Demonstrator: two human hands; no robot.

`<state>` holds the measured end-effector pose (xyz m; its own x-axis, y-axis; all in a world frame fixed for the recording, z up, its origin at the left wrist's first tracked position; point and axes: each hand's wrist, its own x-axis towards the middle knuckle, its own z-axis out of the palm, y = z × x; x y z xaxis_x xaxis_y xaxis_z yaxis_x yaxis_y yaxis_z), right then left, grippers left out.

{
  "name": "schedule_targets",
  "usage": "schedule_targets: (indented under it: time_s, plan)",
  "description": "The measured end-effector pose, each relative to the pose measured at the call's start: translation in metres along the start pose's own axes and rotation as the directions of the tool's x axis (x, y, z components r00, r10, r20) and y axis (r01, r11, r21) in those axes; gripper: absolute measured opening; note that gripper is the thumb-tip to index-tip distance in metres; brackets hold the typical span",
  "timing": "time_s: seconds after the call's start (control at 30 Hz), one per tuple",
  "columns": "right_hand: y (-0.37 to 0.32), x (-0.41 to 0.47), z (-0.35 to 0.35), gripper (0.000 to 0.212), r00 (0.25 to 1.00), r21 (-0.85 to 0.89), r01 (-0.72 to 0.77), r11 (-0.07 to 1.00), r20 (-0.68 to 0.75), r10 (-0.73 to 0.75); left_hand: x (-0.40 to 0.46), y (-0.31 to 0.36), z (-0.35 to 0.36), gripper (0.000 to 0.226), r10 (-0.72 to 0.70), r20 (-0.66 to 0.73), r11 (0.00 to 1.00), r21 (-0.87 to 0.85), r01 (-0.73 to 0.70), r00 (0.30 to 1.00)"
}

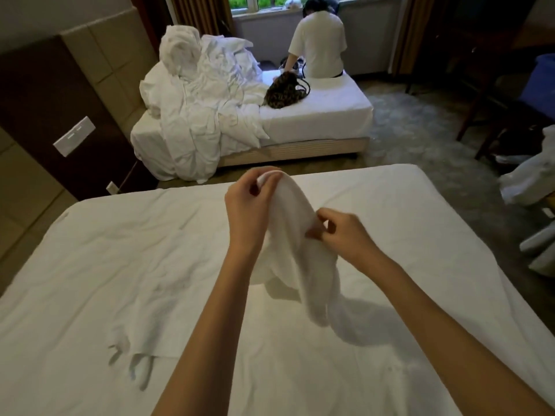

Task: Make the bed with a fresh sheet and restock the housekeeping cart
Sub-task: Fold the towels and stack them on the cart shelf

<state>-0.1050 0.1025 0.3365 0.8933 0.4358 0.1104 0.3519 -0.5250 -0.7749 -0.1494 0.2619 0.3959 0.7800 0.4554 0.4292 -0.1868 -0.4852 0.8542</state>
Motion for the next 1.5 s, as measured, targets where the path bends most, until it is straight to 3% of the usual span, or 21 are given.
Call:
schedule_targets:
  time_s: [0.27, 0.4, 0.6, 0.7, 0.87, 1.0, 1.1, 1.2, 1.3, 1.5]
  plan:
    - [0.067, -0.036, 0.035, 0.012, 0.964, 0.024, -0.239, 0.971, 0.129, 0.234, -0.005, -0.017, -0.037, 0.013, -0.14, -0.154, 0.988, -0.083, 0.129, 0.978]
    - [0.071, -0.049, 0.031, 0.016, 0.955, 0.154, -0.286, 0.946, 0.129, 0.267, -0.009, -0.038, -0.054, 0.013, -0.214, -0.071, 0.973, 0.071, 0.219, 0.974]
    - [0.038, -0.047, 0.017, 0.025, 0.974, 0.29, -0.225, 0.93, 0.077, 0.211, -0.047, -0.057, -0.041, 0.017, -0.259, 0.033, 0.936, 0.256, 0.243, 0.965]
    - [0.016, -0.04, 0.009, 0.015, 0.983, 0.368, -0.183, 0.912, 0.068, 0.17, -0.06, -0.052, -0.027, 0.015, -0.285, 0.043, 0.94, 0.207, 0.27, 0.958]
    - [-0.026, -0.03, 0.001, 0.022, 0.99, 0.574, -0.131, 0.809, 0.123, 0.074, -0.083, -0.025, -0.004, 0.019, -0.258, 0.149, 0.966, 0.02, 0.258, 0.955]
    - [-0.038, -0.027, 0.008, 0.034, 0.994, 0.511, -0.08, 0.856, 0.1, 0.033, -0.086, -0.017, 0.001, 0.03, -0.334, 0.093, 0.931, -0.123, 0.344, 0.938]
    - [-0.043, -0.025, 0.012, 0.032, 1.0, 0.504, -0.007, 0.863, 0.0, 0.009, -0.083, -0.014, 0.003, 0.039, -0.387, 0.066, 0.903, -0.177, 0.392, 0.92]
    - [-0.045, -0.024, 0.014, 0.029, 0.996, 0.442, 0.049, 0.895, -0.086, -0.012, -0.081, -0.014, 0.002, 0.032, -0.403, 0.086, 0.88, -0.237, 0.411, 0.911]
    - [-0.043, -0.028, 0.017, 0.024, 0.996, 0.33, 0.03, 0.943, -0.087, -0.002, -0.082, -0.017, -0.002, 0.025, -0.457, 0.117, 0.834, -0.288, 0.47, 0.882]
    - [-0.028, -0.051, 0.014, 0.043, 0.995, 0.296, 0.099, 0.95, -0.009, -0.101, -0.081, -0.023, -0.005, 0.014, -0.517, 0.131, 0.77, -0.361, 0.527, 0.846]
